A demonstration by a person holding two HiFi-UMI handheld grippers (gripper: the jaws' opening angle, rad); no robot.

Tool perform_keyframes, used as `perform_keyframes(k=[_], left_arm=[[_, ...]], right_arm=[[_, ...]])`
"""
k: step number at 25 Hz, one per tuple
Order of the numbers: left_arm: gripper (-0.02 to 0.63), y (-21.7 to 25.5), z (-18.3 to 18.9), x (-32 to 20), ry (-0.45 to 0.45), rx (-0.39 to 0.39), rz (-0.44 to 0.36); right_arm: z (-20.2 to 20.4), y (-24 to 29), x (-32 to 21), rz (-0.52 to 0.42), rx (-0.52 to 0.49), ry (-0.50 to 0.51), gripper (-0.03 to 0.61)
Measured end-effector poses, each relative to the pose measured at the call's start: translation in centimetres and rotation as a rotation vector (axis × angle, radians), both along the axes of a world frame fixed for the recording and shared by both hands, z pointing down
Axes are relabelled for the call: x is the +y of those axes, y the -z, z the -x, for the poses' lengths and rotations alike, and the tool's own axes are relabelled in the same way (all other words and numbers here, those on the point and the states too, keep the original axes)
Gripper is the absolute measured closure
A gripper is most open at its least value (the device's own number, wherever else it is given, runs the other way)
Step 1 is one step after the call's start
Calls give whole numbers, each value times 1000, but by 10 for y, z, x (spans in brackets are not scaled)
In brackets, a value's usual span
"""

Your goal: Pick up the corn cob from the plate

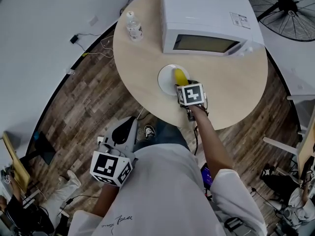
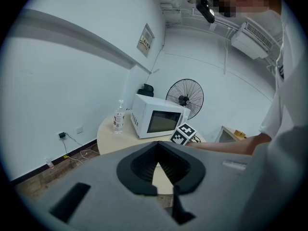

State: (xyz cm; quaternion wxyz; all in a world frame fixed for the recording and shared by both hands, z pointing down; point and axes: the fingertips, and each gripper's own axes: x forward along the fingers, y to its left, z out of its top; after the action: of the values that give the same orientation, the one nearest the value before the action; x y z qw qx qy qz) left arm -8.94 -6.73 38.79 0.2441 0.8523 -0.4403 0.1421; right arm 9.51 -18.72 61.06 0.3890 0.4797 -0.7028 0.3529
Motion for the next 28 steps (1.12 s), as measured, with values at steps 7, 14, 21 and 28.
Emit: perform_keyframes(k=[7,14,21,28], left_arm=[[617,2,1,7,-8,-12,-17],[617,5,3,16,-7,2,-24],[617,6,-2,22,-16,10,-30],[617,10,-3,25,-10,29,-37]], right_arm=[[-6,4,11,-6,-17,-15,308],[-2,18,17,-43,-53,-18,307],[-2,28,25,-66,-75,-16,307],[-5,39,37,-82,-98,-27,307]])
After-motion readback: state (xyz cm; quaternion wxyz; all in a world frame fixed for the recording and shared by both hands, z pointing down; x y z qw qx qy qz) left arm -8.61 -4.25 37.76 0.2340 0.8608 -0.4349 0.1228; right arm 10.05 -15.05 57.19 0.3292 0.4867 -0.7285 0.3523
